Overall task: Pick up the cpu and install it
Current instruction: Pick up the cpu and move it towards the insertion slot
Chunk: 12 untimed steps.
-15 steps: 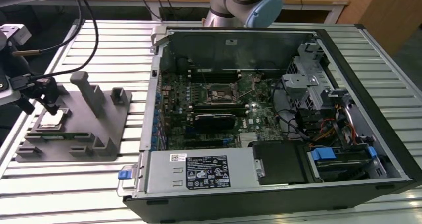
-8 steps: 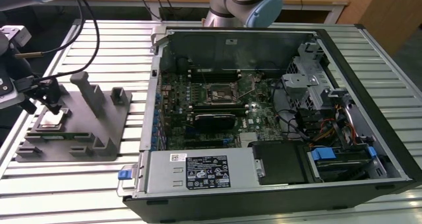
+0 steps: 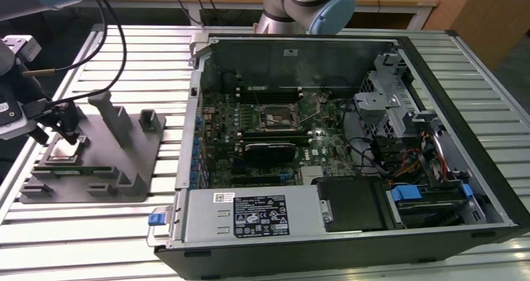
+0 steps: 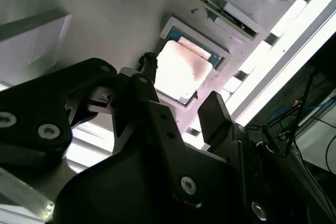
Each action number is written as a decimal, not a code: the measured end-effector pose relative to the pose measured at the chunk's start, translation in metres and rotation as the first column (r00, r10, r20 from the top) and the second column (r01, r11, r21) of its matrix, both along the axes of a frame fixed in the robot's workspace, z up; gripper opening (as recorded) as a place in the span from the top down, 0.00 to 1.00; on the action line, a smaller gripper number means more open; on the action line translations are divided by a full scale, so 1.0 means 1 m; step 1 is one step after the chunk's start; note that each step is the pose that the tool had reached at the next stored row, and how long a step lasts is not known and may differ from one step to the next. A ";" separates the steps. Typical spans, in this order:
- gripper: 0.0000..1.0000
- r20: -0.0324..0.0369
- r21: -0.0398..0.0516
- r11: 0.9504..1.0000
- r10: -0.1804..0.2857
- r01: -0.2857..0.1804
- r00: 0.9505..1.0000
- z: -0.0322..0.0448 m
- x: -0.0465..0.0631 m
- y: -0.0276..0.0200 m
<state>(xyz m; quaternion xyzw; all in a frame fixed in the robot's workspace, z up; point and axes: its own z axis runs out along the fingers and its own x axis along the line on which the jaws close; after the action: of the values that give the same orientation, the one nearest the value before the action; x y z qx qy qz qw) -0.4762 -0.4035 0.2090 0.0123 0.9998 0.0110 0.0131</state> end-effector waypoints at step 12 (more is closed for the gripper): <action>0.41 0.000 0.001 1.000 0.007 -0.007 1.000 -0.0088 -0.004 -0.0009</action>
<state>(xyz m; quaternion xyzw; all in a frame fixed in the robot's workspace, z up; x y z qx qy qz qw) -0.4800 -0.4043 0.2002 0.0091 0.9998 0.0117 0.0130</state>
